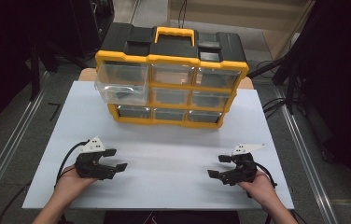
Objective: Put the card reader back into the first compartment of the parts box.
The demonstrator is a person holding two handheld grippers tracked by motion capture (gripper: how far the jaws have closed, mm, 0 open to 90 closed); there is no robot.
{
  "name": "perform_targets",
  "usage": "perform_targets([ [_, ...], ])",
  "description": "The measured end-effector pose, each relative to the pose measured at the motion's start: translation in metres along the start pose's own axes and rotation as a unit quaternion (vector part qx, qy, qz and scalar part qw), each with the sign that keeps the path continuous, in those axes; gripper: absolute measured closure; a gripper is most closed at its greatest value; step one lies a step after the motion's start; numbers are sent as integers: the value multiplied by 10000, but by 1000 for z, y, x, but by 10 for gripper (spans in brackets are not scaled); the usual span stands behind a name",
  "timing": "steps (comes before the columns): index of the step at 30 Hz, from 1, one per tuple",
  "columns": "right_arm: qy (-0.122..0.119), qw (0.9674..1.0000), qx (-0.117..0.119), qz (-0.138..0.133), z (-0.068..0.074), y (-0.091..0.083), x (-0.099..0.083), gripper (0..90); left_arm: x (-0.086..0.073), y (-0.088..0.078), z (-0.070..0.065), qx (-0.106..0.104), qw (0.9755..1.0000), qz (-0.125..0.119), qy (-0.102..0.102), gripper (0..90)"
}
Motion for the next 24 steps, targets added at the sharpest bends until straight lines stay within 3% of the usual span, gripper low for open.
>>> perform_targets([
  [24, -9, 10000, 28, 92, 1, 2, -4, 125, -2, 2, 2, -18, 10000, 35, 8, 274],
])
Point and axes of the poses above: each handheld gripper's, and its own axes: y roughly forward along the jaws, x roughly out of its top, z roughly to its left, the point moved 3 cm from there along y, roughly forward along the jaws, and after that the axes turned 8 degrees about x, right-handed, at the moved point
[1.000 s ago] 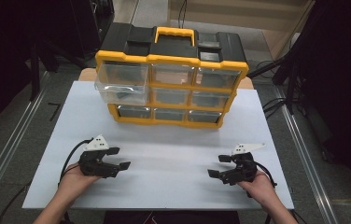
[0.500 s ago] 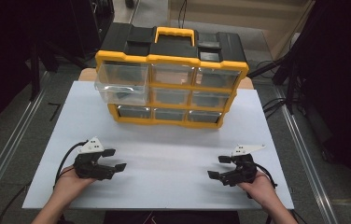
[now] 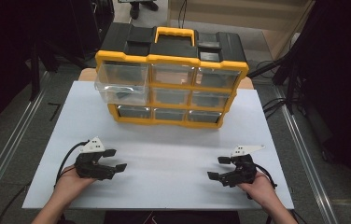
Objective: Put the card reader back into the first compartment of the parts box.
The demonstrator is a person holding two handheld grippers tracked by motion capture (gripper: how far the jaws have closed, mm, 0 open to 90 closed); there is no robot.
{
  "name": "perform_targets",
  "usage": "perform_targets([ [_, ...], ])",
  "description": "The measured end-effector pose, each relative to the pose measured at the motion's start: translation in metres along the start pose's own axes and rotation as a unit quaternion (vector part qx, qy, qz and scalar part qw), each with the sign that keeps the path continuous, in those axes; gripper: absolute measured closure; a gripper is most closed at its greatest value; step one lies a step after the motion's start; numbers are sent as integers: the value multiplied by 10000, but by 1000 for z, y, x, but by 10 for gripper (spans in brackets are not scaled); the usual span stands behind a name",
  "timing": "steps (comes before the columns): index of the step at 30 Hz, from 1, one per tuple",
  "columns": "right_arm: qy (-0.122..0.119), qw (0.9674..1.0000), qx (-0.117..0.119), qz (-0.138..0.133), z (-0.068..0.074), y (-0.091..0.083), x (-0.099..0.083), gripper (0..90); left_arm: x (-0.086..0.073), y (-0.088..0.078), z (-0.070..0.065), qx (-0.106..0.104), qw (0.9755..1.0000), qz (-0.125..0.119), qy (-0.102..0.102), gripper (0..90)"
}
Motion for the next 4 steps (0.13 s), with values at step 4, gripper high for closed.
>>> perform_targets([
  [4, 173, 9998, 113, 69, -1, 2, -2, 126, -1, 1, 2, 106, 9999, 68, -19, 274],
])
Point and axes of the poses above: each handheld gripper's, and its own axes: y roughly forward along the jaws, x roughly out of its top, z roughly to its left, the point moved 3 cm from there along y, roughly forward along the jaws, and after that the axes turned 8 degrees about x, right-handed, at the moved point
